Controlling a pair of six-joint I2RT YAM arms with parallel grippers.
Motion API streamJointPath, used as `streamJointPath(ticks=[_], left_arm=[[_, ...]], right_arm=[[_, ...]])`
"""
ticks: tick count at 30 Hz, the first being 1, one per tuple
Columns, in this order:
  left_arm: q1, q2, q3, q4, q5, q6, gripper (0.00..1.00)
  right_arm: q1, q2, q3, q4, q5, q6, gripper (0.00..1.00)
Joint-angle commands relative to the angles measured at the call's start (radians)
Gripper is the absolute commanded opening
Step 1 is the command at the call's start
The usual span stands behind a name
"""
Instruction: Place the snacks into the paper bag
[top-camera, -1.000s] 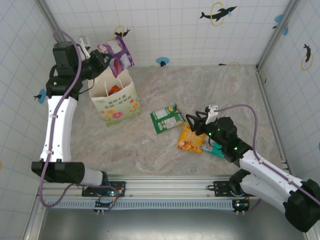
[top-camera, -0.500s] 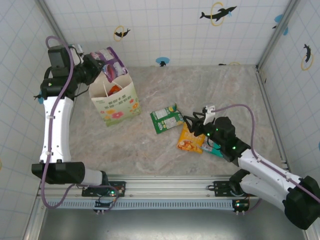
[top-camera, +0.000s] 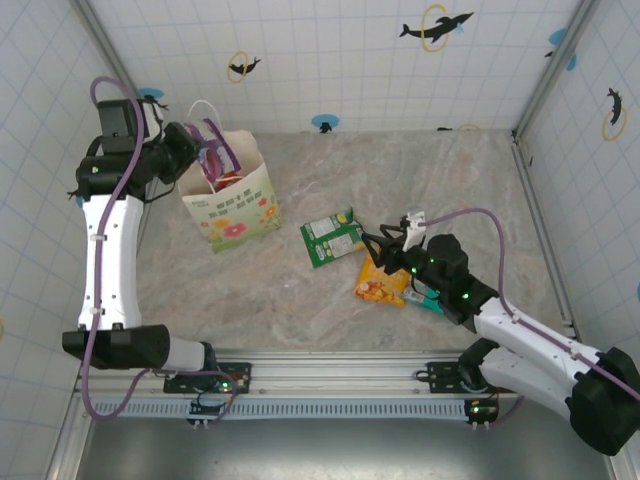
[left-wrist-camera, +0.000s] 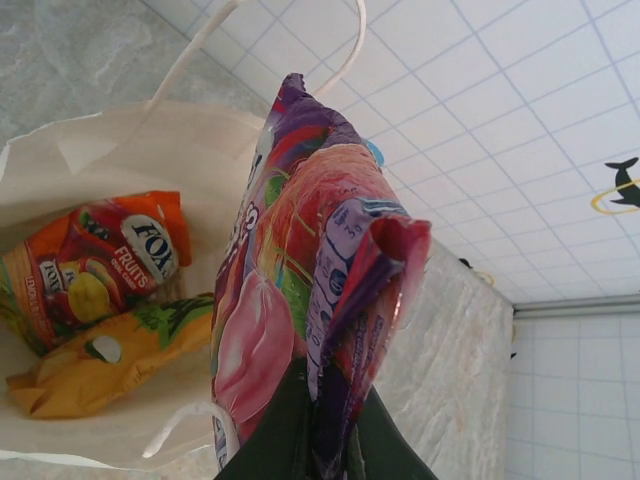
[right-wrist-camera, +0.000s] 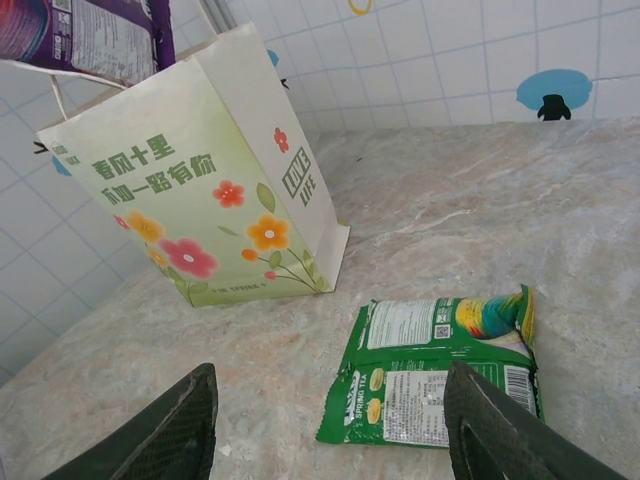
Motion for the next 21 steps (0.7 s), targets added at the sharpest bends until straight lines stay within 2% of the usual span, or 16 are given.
streamJointPath(ticks=[1, 5, 8, 10, 13, 16, 21], left_arm=[[0.009, 0.015, -0.03, -0.004, 0.005, 0.032, 0.0], [0.009, 0.023, -0.075, 0.028, 0.025, 0.032, 0.0], [0.009, 0.036, -0.09, 0.049, 0.043, 0.031, 0.05], [0.009, 0.051, -0.084, 0.045, 0.056, 0.036, 0.13], [0.01, 0.068, -0.061, 0.024, 0.033, 0.044, 0.3], [0.008, 0.063, -0.031, 0.021, 0.002, 0.05, 0.41], [0.008, 0.054, 0.02, 0.024, -0.022, 0.056, 0.45]], right_arm=[[0.008, 0.005, 0.001, 0.047, 0.007, -0.005, 0.61], [0.011, 0.005, -0.002, 0.048, 0.01, -0.005, 0.61], [0.013, 0.003, -0.001, 0.044, 0.011, -0.004, 0.61], [0.014, 0.001, -0.001, 0.042, 0.014, -0.005, 0.61], [0.015, -0.003, 0.0, 0.035, 0.022, -0.004, 0.61], [0.015, -0.002, 0.002, 0.032, 0.025, -0.004, 0.61], [0.015, 0.009, 0.007, 0.029, 0.026, -0.004, 0.62]])
